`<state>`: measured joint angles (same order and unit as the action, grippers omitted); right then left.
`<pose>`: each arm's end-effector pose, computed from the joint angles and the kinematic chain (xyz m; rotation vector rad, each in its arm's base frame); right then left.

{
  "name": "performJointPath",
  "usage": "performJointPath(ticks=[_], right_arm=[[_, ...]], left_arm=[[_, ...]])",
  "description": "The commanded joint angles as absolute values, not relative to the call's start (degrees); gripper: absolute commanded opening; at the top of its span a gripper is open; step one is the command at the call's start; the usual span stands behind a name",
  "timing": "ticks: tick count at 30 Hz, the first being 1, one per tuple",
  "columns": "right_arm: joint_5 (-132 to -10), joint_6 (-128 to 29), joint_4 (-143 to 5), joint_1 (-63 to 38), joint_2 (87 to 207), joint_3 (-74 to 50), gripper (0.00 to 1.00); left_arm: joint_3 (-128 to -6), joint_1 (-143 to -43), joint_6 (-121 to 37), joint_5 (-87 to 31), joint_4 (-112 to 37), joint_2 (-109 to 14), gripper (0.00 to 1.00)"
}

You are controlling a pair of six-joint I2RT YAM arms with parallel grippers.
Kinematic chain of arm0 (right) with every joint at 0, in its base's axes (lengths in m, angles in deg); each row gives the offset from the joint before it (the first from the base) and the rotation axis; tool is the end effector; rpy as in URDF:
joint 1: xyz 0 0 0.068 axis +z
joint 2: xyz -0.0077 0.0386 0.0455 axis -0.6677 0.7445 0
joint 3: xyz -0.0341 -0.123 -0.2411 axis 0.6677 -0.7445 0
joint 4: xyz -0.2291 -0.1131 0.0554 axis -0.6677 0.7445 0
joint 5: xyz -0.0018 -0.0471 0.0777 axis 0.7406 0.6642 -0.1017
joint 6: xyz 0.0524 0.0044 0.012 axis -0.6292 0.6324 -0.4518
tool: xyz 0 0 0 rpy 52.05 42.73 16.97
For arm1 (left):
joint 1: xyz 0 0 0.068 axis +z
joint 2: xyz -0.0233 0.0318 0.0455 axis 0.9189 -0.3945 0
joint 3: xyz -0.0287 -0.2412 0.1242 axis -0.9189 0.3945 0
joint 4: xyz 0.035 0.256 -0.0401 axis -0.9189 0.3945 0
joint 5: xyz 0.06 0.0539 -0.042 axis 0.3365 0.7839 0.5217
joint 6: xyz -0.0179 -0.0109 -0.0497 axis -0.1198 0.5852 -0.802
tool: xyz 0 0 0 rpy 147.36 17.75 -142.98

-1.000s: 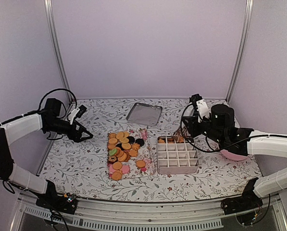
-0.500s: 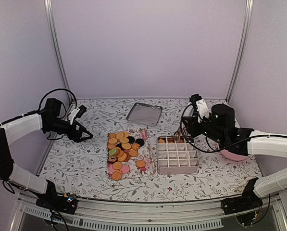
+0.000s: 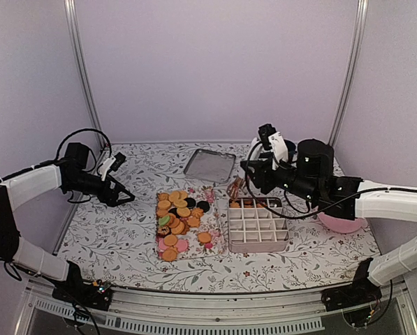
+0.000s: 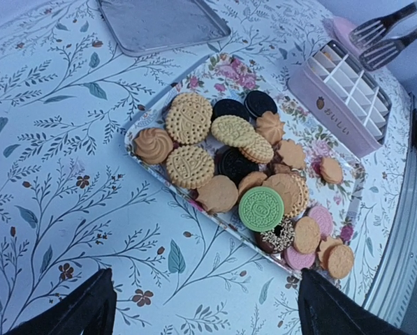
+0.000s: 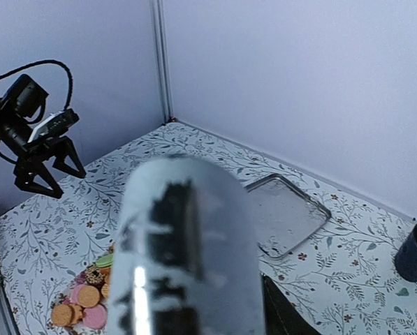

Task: Pack the cookies
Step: Place the fake cookies in the empty pocket of the box, then pick up the fake cookies from the plate.

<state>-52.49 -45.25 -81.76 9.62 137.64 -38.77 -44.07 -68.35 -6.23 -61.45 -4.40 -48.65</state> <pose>0.1876 0.2255 0.3044 -0.6159 1.6702 0.5224 0.2560 -0.0306 0.2245 0.7702 2.2601 -0.7541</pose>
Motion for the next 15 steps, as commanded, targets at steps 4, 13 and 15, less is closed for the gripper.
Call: performJointPath(ticks=[4,13,15], right_arm=[[-56.9,-48.0,-86.9,18.2,147.5,-33.1,0.4],[-59.6,-50.8,-89.0,21.2,155.3,-31.4,0.42],[-59.8,-51.1,-89.6,21.2,156.3,-31.5,0.42]], left_arm=[[-45.0,-67.1,-5.0,-60.9,-3.2,-47.5,0.91],[-44.8,-67.0,-4.9,-61.6,-2.9,-47.2,0.91],[-44.9,-67.0,-4.9,-61.9,-2.9,-47.3,0.91]])
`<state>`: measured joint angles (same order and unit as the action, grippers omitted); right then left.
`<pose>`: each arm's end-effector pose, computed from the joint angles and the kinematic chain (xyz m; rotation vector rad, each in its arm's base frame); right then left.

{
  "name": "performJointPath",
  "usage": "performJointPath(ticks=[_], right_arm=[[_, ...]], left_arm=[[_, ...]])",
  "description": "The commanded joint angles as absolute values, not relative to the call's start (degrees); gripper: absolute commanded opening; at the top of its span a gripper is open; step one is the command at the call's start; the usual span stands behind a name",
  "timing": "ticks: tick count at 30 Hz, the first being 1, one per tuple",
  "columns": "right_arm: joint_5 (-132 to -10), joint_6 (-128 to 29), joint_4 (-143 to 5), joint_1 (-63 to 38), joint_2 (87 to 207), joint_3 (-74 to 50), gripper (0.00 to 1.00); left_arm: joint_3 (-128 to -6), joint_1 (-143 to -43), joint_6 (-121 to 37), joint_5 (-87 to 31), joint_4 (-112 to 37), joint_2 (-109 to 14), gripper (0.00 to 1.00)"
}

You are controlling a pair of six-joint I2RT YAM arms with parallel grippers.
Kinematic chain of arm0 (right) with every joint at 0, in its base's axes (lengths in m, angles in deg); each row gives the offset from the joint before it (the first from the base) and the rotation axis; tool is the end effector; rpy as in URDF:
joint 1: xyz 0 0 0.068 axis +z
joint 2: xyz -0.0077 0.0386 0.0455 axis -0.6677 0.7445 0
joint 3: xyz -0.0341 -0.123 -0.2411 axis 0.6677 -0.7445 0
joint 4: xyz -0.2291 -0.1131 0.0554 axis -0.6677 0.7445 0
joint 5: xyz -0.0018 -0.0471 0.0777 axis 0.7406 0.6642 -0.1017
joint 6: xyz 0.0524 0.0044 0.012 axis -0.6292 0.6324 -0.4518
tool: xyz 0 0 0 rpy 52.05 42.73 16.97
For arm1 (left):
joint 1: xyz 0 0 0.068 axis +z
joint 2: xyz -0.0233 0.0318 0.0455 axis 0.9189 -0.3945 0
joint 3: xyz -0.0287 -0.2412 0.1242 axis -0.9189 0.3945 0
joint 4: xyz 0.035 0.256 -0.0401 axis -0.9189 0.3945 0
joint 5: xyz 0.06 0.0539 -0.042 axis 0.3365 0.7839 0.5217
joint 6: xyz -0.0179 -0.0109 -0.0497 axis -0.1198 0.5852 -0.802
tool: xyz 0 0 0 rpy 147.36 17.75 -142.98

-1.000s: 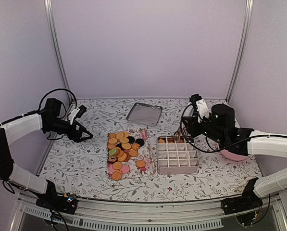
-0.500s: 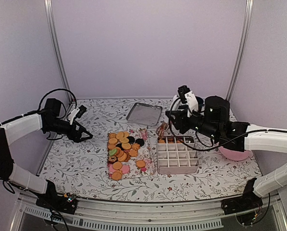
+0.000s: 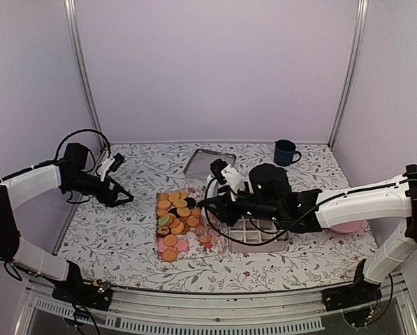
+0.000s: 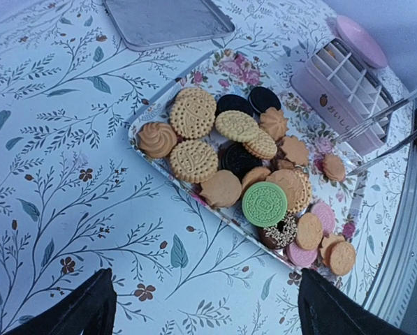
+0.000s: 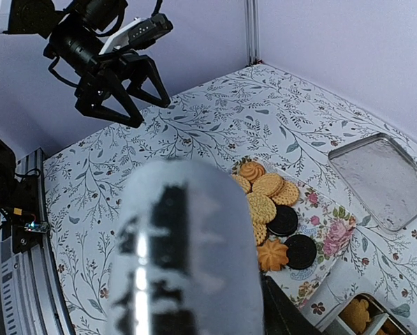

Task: Pack the cookies
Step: Pick up the fake cookies from the plate.

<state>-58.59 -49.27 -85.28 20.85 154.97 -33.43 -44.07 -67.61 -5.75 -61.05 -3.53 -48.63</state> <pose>0.1647 0.3137 0.2511 -0.8840 1.7617 0.7346 0.2551 -0.0271 0.2237 0.7595 2.2758 -0.7437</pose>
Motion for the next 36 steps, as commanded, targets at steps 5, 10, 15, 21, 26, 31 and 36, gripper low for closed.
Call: performJointPath(ticks=[5,10,15,21,26,31,36], right_arm=[[-60.5,-51.9,-90.7,21.2,158.6,-31.4,0.43],[-59.9,-51.9,-90.8,21.2,160.0,-31.8,0.43],[-60.0,-51.8,-90.8,21.2,161.0,-32.2,0.43],[-59.9,-52.4,-90.8,21.3,160.5,-32.5,0.37],[-58.2,-51.7,-90.8,21.2,158.4,-31.9,0.26],[-53.6,-49.1,-90.3,21.1,154.5,-31.5,0.23],[-50.4,-46.2,-88.1,17.1,146.8,-33.1,0.22]], left_arm=[[-44.8,-67.0,-5.1,-62.1,-2.9,-47.2,0.91],[-44.6,-67.0,-5.0,-62.1,-2.9,-47.3,0.91],[-44.4,-67.0,-5.0,-62.4,-3.0,-47.6,0.91],[-44.0,-67.0,-5.0,-62.5,-3.2,-47.5,0.91],[-43.8,-67.0,-5.1,-62.6,-3.4,-47.5,0.91],[-43.8,-67.0,-5.2,-62.5,-3.4,-47.4,0.91],[-44.0,-67.0,-5.3,-62.8,-3.4,-47.5,0.91]])
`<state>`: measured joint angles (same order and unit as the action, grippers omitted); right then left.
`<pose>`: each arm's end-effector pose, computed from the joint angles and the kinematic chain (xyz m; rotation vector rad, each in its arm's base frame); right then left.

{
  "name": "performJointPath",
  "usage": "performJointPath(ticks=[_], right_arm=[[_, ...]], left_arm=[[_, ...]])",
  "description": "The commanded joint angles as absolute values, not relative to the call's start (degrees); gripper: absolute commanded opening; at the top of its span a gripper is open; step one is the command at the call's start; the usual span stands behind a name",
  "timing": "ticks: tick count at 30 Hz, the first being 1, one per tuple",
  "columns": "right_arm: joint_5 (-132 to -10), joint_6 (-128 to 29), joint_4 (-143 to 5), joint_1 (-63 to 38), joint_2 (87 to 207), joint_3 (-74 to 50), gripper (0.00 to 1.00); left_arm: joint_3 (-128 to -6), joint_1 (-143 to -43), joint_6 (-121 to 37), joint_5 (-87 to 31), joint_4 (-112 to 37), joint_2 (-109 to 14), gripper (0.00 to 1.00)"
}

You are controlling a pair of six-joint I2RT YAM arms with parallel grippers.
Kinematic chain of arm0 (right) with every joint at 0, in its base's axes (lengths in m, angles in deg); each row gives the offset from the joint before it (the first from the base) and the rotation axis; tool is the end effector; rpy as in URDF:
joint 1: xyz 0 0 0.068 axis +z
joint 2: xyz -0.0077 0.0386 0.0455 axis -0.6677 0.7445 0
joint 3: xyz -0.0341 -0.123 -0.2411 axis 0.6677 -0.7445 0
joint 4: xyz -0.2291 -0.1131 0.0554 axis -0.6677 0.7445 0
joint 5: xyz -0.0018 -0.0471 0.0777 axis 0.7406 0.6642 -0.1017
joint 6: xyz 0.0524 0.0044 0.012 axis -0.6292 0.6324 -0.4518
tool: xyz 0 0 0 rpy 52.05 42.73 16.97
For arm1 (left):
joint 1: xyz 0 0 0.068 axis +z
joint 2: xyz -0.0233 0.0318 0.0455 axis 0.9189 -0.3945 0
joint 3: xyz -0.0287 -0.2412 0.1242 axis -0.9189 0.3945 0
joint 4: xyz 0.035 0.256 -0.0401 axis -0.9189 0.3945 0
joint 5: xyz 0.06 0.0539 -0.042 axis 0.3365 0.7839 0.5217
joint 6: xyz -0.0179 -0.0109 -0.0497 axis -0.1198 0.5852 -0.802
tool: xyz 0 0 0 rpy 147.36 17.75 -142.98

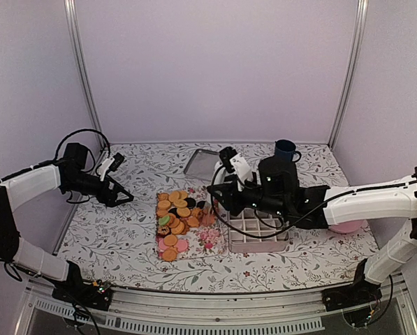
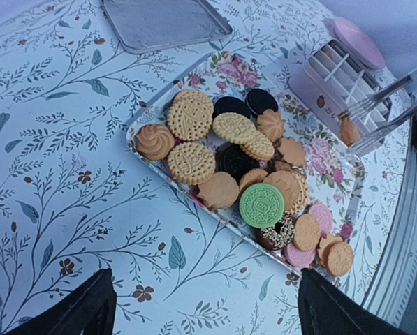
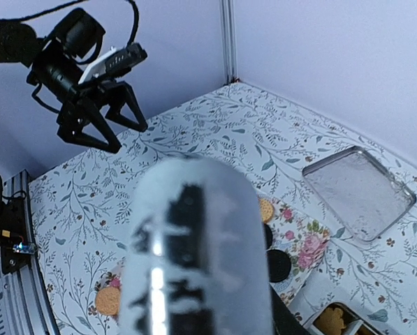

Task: Pack the cookies
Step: Pick up the fake cookies from the plate, then place the fake cookies in the empty pocket of the box.

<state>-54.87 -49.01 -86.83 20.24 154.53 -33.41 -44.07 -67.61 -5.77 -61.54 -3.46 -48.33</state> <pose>0.1699 0.3105 0.2567 -0.8131 1.7410 0.6836 0.2543 -0.0273 0.2250 0.7617 2.2675 -0.7518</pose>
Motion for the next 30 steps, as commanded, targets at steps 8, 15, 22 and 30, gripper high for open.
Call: performJointPath(ticks=[8,15,22,30], right_arm=[[-48.6,-44.4,-83.1,5.3,133.4,-41.1,0.23],[-47.2,-44.1,-80.4,0.6,127.7,-46.4,0.22],[-46.7,-44.3,-80.1,-0.3,128.1,-48.1,0.22],[-46.3,-43.8,-80.1,-0.8,129.2,-49.0,0.23]], left_arm=[[-43.7,-67.0,-5.2,-63.2,-3.5,-47.4,0.91],[-44.0,-67.0,-5.3,-63.4,-3.5,-47.8,0.91],[-44.1,-67.0,-5.5,-63.6,-3.5,-48.0,0.91],[-44.0,-67.0,-5.2,-63.8,-3.5,-47.5,0.91]])
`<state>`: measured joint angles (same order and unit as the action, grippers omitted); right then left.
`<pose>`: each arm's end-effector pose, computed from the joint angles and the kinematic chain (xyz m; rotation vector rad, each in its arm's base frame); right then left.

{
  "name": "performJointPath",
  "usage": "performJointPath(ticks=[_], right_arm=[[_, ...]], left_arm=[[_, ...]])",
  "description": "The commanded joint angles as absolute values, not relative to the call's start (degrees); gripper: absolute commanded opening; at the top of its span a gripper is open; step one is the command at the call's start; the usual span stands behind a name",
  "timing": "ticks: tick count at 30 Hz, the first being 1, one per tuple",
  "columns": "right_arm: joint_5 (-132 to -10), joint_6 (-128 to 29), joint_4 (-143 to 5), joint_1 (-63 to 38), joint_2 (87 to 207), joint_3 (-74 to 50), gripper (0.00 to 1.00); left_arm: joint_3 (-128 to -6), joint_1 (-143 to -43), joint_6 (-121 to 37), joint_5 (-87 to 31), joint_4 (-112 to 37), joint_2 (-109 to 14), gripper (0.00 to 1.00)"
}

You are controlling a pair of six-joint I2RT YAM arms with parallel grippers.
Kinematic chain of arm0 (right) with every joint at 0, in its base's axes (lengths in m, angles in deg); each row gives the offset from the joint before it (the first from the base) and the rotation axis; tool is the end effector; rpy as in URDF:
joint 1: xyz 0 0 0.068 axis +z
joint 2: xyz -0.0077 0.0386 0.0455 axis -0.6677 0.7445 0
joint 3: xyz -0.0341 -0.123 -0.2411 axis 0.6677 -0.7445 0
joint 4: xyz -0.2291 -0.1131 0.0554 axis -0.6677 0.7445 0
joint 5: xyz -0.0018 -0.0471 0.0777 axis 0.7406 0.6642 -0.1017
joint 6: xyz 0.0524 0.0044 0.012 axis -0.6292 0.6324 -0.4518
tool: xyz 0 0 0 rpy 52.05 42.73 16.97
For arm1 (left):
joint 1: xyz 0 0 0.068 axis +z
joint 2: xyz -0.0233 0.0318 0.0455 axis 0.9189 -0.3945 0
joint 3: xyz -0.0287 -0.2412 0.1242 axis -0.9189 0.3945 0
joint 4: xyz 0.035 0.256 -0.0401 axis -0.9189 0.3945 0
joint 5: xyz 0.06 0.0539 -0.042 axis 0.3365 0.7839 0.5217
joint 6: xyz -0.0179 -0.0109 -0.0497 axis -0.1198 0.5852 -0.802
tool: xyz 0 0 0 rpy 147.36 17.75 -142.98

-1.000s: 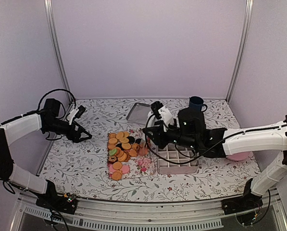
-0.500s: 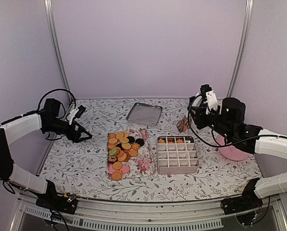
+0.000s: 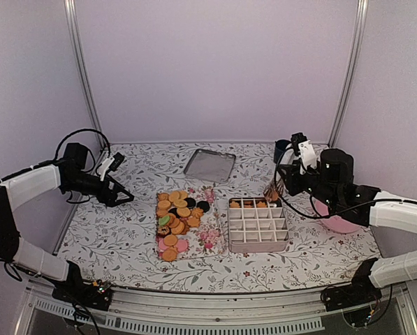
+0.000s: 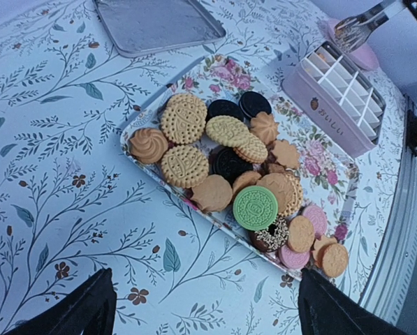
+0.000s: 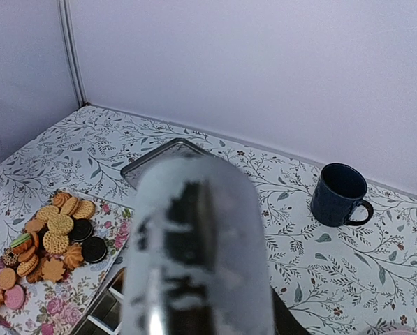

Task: Pack the cookies
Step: Place the fake cookies in the empty pocket of the box.

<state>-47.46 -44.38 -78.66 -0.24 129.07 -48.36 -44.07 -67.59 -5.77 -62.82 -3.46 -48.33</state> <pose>0.1959 0.1615 0.2773 -0.4448 1.7705 0.2846 0.2540 -0.0278 0.2255 0.7657 2.2549 -0.7778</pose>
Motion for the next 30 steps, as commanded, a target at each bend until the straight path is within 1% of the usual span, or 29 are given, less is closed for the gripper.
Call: performJointPath(ticks=[1,10,17,19,24,30], right_arm=[[-46.2,-43.8,-80.1,-0.8,129.2,-49.1,0.23],[-46.3,-44.2,-79.8,-1.0,129.1,-50.0,0.27],[-46.5,-44.0,-79.8,-0.9,129.7,-49.4,0.38],[-46.6,-43.8,-79.8,-1.0,129.8,-49.2,0.39],[-46.7,-43.6,-79.8,-1.1,129.9,-48.7,0.41],[-47.2,-43.6,-79.8,-1.3,129.6,-48.0,0.41]], left_arm=[[-44.1,-67.0,-5.2,-63.8,-3.5,-47.5,0.91],[-44.5,-67.0,-5.4,-63.7,-3.5,-47.8,0.91],[-44.6,-67.0,-5.4,-63.7,-3.5,-47.8,0.91],[-44.7,-67.0,-5.3,-63.7,-3.5,-47.8,0.91],[-45.0,-67.0,-5.5,-63.9,-3.3,-47.9,0.91],[-44.9,-67.0,-5.4,-63.6,-3.3,-48.0,0.91]])
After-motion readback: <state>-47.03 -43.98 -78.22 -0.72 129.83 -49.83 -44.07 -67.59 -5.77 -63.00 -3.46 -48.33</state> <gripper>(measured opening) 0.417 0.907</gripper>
